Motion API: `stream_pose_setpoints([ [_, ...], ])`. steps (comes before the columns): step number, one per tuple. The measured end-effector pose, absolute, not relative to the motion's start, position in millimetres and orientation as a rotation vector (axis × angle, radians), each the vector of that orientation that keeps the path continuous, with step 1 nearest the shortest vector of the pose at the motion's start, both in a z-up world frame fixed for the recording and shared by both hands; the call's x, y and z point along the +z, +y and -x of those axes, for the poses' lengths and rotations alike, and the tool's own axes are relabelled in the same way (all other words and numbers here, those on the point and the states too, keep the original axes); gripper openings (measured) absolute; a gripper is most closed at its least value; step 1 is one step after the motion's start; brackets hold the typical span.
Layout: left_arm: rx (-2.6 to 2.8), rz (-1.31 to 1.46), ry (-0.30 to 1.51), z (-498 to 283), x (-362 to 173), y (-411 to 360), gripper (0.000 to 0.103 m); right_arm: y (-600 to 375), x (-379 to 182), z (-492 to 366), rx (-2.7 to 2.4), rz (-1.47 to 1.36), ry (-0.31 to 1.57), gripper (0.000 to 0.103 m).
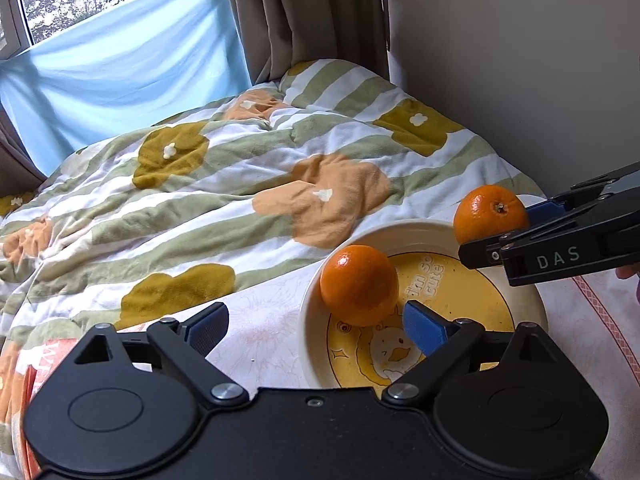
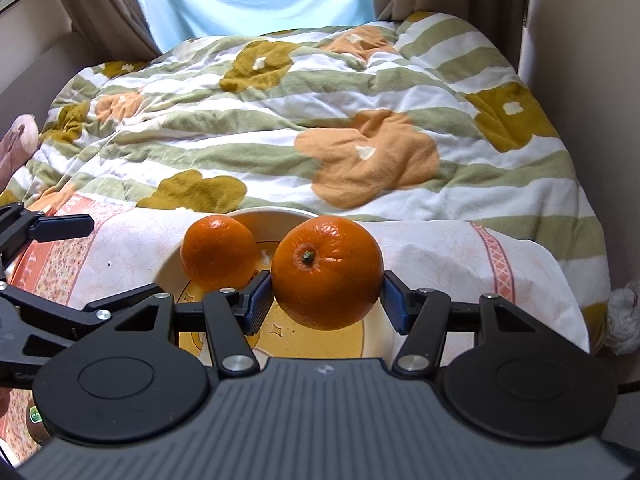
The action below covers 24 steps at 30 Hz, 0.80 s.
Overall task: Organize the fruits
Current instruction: 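Carry the oranges into the white bowl and open both grippers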
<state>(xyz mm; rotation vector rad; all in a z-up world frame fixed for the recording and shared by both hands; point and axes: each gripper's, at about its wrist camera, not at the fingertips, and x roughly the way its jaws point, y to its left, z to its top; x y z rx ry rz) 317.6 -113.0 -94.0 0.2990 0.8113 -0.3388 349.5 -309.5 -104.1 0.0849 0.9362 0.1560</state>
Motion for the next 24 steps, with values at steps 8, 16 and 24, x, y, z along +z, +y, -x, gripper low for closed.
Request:
stream_pose_setpoints([
  [8,-0.289,-0.278,0.826,-309,-96,-98,0.096,-289,-127,-362,0.223,-0.001,0.944,0.073],
  [16,-0.256,-0.250,0.844,-306,-102,-91,0.096,-280,-137,-368,0.220,0.087,0.919,0.080],
  [24,-0.239,-0.233,0.835,-300,-95,-86,0.096,-278,-127,-360,0.242,0.162,0.878,0.103],
])
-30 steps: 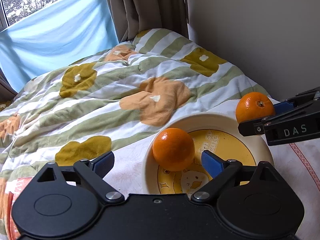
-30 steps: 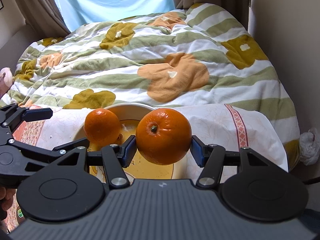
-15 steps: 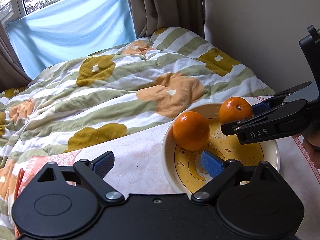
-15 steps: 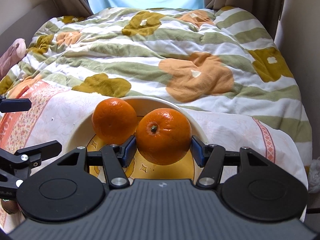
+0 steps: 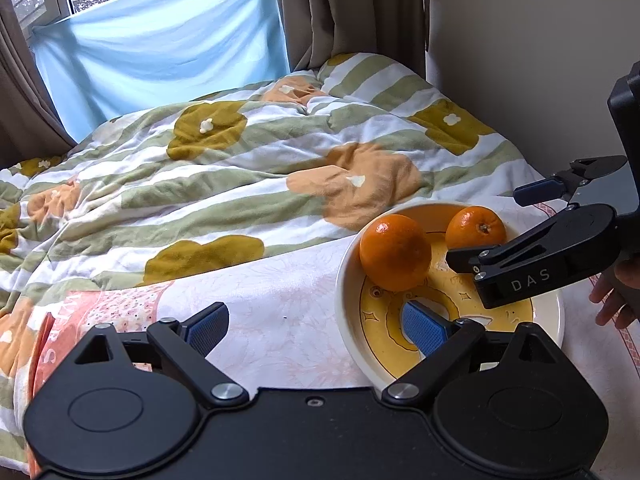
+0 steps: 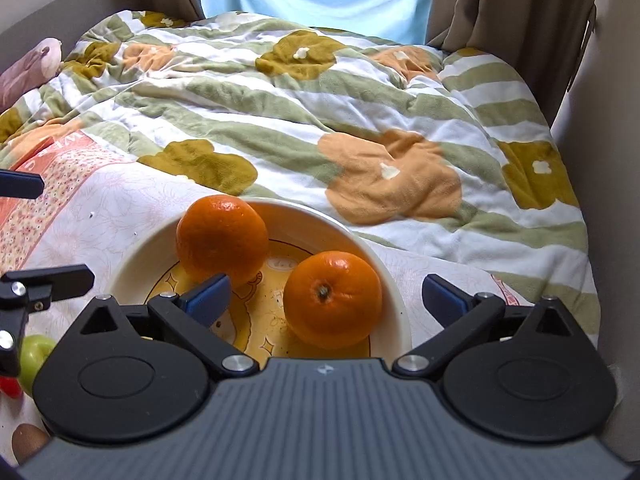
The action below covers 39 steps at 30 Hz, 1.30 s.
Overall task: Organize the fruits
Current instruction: 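Carry the oranges into the white bowl and open both grippers, then move both grippers back toward the remaining fruits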
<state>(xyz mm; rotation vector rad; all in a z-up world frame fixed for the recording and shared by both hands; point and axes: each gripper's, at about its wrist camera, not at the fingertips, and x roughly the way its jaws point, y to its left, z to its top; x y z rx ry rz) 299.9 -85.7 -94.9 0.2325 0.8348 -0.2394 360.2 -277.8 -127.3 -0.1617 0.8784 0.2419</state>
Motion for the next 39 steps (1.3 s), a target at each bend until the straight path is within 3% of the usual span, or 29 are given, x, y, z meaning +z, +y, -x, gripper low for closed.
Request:
stream_pose_setpoints([
  [18,-0.216,-0.214,0.743,-258,-45,-89,0.096,-301,-60,-303,0.247,0.041,0.774,0.103],
  [27,-0.198,-0.200,0.673,-213,-16,-81,0.096,-306,-20,-245,0.233,0.055,0.688,0.103],
  [39,-0.231,-0.173,0.638,-164,-2,-56,0.096,-292,1,-156,0.129,0.025,0.717,0.103],
])
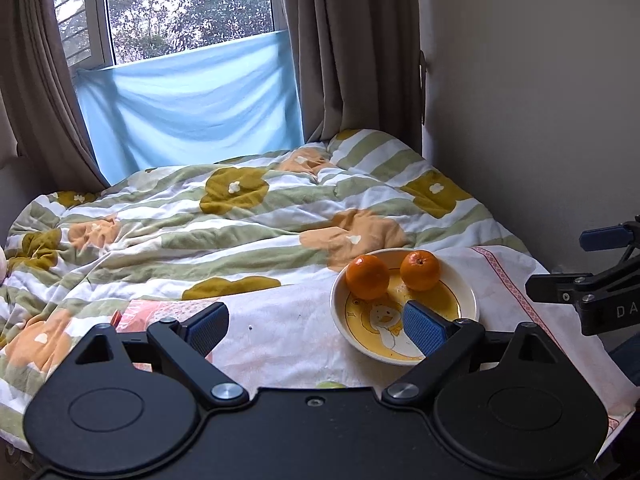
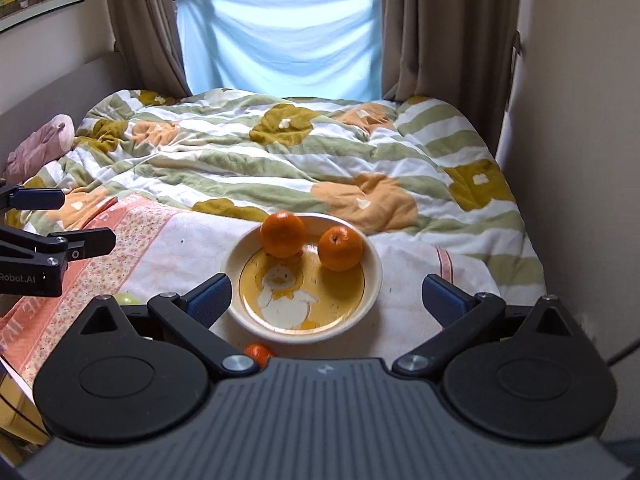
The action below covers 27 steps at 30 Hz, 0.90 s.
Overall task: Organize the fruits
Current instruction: 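Move both grippers back toward the remaining fruits, then grasp the red tomato with the right gripper while the left gripper grasps the brown kiwi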
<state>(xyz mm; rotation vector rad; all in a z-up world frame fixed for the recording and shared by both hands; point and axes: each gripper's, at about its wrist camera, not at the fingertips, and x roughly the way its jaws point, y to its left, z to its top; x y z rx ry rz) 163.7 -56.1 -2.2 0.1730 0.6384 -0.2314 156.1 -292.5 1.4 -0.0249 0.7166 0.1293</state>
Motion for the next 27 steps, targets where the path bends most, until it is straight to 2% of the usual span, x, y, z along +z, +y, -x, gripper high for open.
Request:
stream_pose_setpoints([
  [13,-0.301,-0.191,0.689,-117,-43,-49,0.096,-263,-34,-75,-0.059,-0.044,0.783,0.103],
  [27,-0.308,-0.143,0.867,-118,-121,-66,0.096,-251,-110,-58,-0.091,-0.091,0.898,0.103],
])
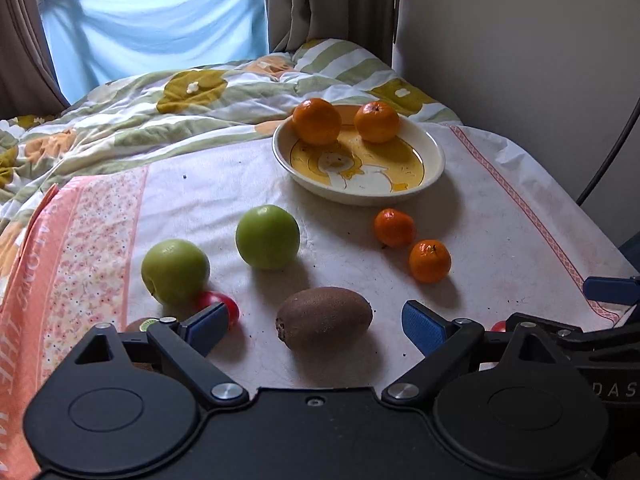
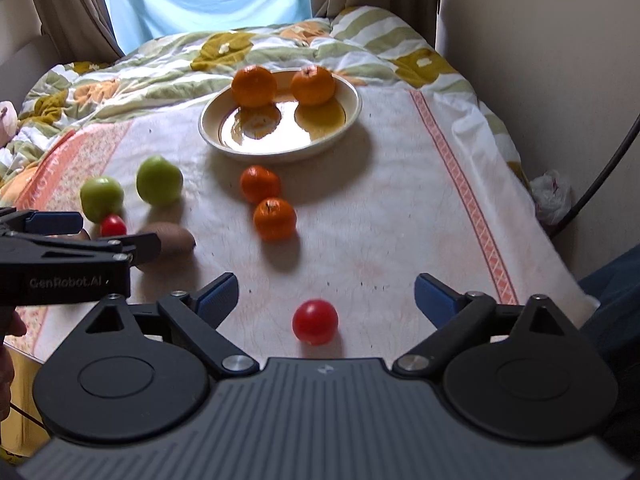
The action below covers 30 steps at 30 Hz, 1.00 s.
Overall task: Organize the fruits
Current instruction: 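Grasp the red tomato with the right gripper while the left gripper grasps the brown kiwi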
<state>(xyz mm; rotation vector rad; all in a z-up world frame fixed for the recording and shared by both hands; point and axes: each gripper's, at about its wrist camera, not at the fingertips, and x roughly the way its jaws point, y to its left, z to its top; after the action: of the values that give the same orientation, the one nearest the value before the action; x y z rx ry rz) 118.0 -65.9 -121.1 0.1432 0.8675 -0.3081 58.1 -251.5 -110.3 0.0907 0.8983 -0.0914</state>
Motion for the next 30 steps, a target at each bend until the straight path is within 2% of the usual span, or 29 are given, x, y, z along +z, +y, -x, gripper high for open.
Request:
stream_pose_setpoints([
  [4,-0.284,-0.128,0.899,-126,-137,-72,0.088,-250,-129,-61,-0.095,-0.080,0.938,0.095],
  [9,-0.243,-0.143,0.911,-133,-153,-81,0.087,-249,-140,-63,-0.086,-0.073,0.951,0.094],
  [12,-0.231,-0.127,0.929,-137,-160,-83,0.085,-248,-145,-65,-0.082,-0.070,0.958,0.089],
  [17,-0.229,-0.117,0.950,-141,-167,-84,0.073,-248,-151,-68,-0.081,-0.078,0.972,0.084],
  [30,-0.243,-0.130,0.944,-139,-167,-84,0.072,-245,-153,-71,-0.079,-0.091,0.979,0.072],
])
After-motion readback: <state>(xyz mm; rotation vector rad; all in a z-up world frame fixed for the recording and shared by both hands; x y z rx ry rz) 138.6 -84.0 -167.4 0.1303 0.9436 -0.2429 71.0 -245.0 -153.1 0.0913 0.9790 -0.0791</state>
